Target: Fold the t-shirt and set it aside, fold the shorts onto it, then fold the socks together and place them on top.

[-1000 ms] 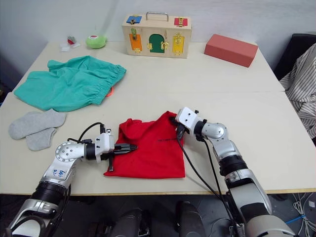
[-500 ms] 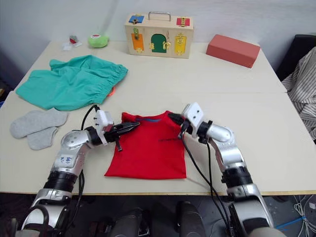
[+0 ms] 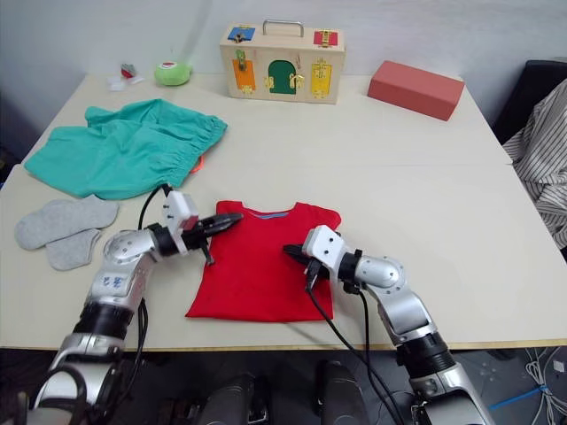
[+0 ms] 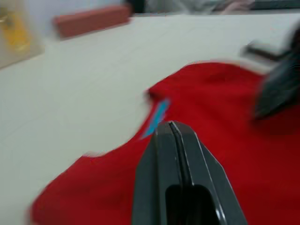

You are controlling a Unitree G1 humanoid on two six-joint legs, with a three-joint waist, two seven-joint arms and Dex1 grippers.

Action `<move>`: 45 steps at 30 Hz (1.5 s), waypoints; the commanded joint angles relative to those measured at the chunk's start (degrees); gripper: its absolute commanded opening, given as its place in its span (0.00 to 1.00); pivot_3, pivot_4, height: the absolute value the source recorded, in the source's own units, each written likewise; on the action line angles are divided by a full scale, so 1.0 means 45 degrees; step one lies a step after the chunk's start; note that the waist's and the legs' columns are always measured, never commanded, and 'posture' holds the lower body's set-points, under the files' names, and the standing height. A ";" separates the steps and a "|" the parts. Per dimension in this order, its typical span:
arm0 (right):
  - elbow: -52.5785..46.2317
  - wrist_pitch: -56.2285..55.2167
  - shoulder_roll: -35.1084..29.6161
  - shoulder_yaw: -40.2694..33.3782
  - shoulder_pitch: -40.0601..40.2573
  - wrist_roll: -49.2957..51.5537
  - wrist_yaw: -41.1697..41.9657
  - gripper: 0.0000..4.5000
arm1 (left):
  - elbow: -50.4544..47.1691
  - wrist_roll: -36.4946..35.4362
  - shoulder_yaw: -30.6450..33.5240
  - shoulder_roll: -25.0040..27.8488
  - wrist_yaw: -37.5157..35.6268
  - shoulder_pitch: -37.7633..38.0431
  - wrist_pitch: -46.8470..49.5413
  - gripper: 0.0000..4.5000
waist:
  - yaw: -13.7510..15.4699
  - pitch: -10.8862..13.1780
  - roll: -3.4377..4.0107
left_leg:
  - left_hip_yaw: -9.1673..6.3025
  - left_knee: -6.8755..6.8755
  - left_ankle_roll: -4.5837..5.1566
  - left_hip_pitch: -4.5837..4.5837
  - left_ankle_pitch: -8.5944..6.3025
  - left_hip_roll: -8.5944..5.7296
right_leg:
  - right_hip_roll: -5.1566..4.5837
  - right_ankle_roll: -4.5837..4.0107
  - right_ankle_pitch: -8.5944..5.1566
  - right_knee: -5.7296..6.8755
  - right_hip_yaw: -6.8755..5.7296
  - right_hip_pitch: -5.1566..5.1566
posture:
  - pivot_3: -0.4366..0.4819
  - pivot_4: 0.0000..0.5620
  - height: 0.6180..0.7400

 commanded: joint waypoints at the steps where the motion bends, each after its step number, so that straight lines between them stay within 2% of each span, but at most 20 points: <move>1: -0.0299 0.0107 0.0172 0.0010 0.0177 -0.0300 -0.0593 0.00 | -0.2066 0.0185 -0.0544 0.0261 0.0121 0.0989 0.0941 0.00 | 0.0025 -0.0001 0.0001 | -0.0006 0.0004 0.0003 0.0000 0.0002 -0.0002 | 0.0000 0.0000 0.0000 -0.0003 -0.0007 0.0005 | 0.48 0.27 1.00; 4: 0.0108 0.0686 0.0339 -0.0412 0.0207 -0.0307 -0.1313 0.00 | -0.2379 0.1295 -0.1011 0.0253 0.0938 0.1767 0.1123 0.00 | 0.0017 -0.0001 0.0001 | -0.0005 0.0003 0.0007 0.0022 0.0002 -0.0019 | -0.0016 0.0000 0.0000 -0.0019 0.0002 0.0019 | 0.48 0.27 1.00; 9: 0.0947 0.0641 0.0381 -0.1389 0.0047 -0.0197 -0.2446 0.00 | -0.2236 0.1991 -0.1102 0.0542 0.1261 0.2886 0.0957 0.00 | 0.0009 -0.0001 0.0001 | -0.0006 -0.0007 0.0003 0.0027 -0.0001 -0.0009 | -0.0016 -0.0009 -0.0004 -0.0022 0.0005 0.0006 | 0.48 0.27 1.00; 17: 0.2709 -0.0096 0.0283 -0.3367 0.0017 0.0227 -0.3941 0.00 | -0.2438 0.1120 -0.0164 0.0739 0.1092 0.4445 0.0306 0.00 | -0.0009 -0.0029 0.0025 | -0.0003 -0.0027 -0.0015 0.0053 -0.0013 -0.0002 | -0.0020 -0.0019 -0.0011 -0.0025 0.0018 0.0014 | 0.48 0.27 1.00; 22: 0.2407 -0.0379 0.0471 -0.3925 -0.0107 0.1150 -0.3601 0.00 | -0.3402 -0.0266 0.0813 0.0825 0.0560 0.5195 0.0019 0.00 | -0.0020 -0.0028 0.0027 | -0.0003 -0.0033 -0.0010 0.0052 -0.0017 -0.0001 | -0.0023 -0.0019 -0.0011 -0.0026 0.0021 0.0010 | 0.48 0.27 1.00; 25: 0.1390 -0.0396 0.0660 -0.3581 -0.0216 0.1831 -0.2779 0.00 | -0.4406 -0.1047 0.1067 0.1045 0.0251 0.5313 0.0635 0.00 | -0.0020 -0.0025 0.0030 | -0.0003 -0.0038 -0.0010 0.0038 -0.0016 0.0002 | -0.0023 -0.0022 -0.0012 -0.0025 0.0019 -0.0006 | 0.48 0.27 1.00; 28: 0.0478 -0.0220 0.0833 -0.2718 -0.0250 0.2019 -0.1868 0.00 | -0.5228 -0.1179 0.0895 0.1187 0.0367 0.5183 0.1150 0.00 | -0.0032 -0.0025 0.0031 | -0.0003 -0.0042 -0.0010 0.0037 -0.0016 0.0002 | -0.0022 -0.0022 -0.0012 -0.0026 0.0020 -0.0007 | 0.48 0.27 1.00; 32: 0.0272 -0.0344 0.1148 -0.0723 -0.0435 0.1038 -0.1067 0.00 | -0.5769 -0.0180 -0.0179 0.1121 0.0671 0.4947 0.1383 0.00 | -0.0023 -0.0025 0.0031 | -0.0003 -0.0050 -0.0010 0.0043 -0.0016 -0.0001 | -0.0021 -0.0022 -0.0012 -0.0030 0.0016 -0.0001 | 0.48 0.27 1.00; 35: 0.1128 -0.0552 0.1323 -0.0112 -0.0662 0.0437 -0.1026 0.00 | -0.5573 0.0343 -0.0632 0.1068 0.0950 0.5088 0.1516 0.00 | -0.0024 -0.0025 0.0031 | -0.0002 -0.0050 -0.0010 0.0039 -0.0016 -0.0004 | -0.0018 -0.0022 -0.0012 -0.0033 0.0014 -0.0004 | 0.48 0.27 1.00; 39: 0.2853 -0.1056 0.1585 -0.0166 -0.1430 -0.0229 -0.1807 0.00 | -0.5075 0.0502 -0.0737 0.0865 0.1214 0.5620 0.1550 0.00 | -0.0013 -0.0025 0.0031 | -0.0002 -0.0047 -0.0010 0.0036 -0.0016 -0.0006 | -0.0020 -0.0022 -0.0012 -0.0037 0.0013 -0.0004 | 0.48 0.27 1.00; 45: 0.4723 -0.1303 0.1860 -0.1338 -0.2512 -0.0422 -0.3612 0.00 | -0.4281 0.0374 -0.0252 0.0797 0.1109 0.6560 0.0842 0.00 | -0.0046 -0.0025 0.0031 | -0.0004 -0.0058 -0.0027 0.0039 -0.0014 0.0002 | -0.0020 -0.0040 -0.0022 -0.0029 0.0015 -0.0016 | 0.48 0.27 1.00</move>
